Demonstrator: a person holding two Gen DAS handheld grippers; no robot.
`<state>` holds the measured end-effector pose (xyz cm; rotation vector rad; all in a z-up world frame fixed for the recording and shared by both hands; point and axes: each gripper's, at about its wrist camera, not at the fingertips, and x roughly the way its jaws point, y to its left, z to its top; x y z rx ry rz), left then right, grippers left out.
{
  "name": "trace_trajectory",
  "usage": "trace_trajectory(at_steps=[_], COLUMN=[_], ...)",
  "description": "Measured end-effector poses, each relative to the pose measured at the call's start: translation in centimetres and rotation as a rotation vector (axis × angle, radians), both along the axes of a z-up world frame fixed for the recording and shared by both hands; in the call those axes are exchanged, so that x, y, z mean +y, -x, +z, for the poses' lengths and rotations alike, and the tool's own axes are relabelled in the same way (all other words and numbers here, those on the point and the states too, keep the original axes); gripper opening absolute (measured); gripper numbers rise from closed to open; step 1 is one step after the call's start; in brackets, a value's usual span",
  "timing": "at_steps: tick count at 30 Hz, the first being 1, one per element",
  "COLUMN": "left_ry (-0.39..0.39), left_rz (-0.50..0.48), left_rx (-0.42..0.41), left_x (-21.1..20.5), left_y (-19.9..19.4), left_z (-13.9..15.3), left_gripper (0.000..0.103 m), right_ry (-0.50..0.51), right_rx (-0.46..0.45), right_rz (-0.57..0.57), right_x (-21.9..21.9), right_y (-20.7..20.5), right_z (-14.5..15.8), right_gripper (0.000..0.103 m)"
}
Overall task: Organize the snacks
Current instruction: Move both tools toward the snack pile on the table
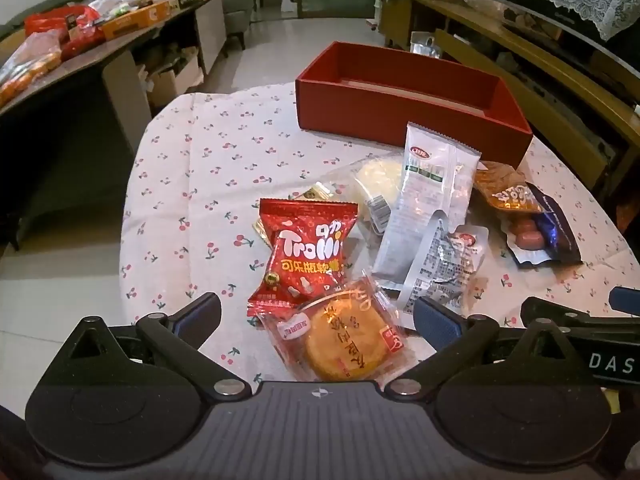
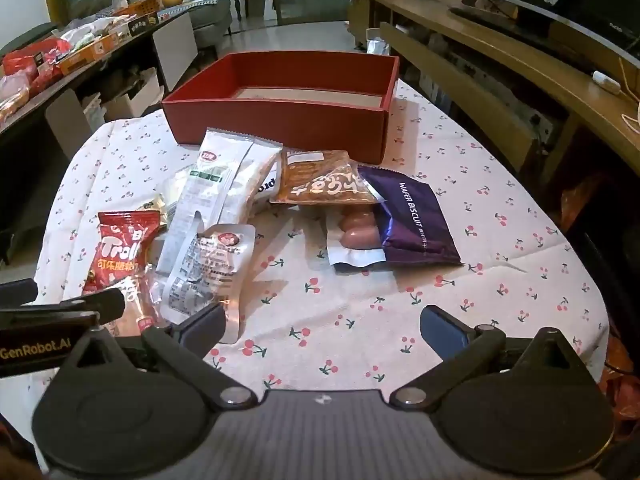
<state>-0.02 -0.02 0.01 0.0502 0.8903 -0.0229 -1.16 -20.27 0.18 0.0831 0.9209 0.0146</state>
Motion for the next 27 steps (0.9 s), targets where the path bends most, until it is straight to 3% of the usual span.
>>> trace_trajectory(at_steps=[11, 12, 27], left_ry=[0.001, 0.005, 0.008], left_rz=[0.013, 0.013, 0.017], left_rx=[0.011, 0.025, 0.041], left_x=[0.0, 0.1, 0.0], left_y=[0.0, -0.1, -0.2], left_z=[-1.5, -0.5, -0.9], left_gripper=[0.103, 0.102, 0.101], right_ry=[0.000, 0.001, 0.010], right_rx=[0.009, 0.009, 0.033], right_rz=[0.001, 0.002, 0.002], right_x=[0.1, -0.1, 0.3], right_y=[0.1, 0.2, -0.6], right_z=[-0.4, -0.3, -0.9], right_gripper=[0.103, 0.103, 0.103])
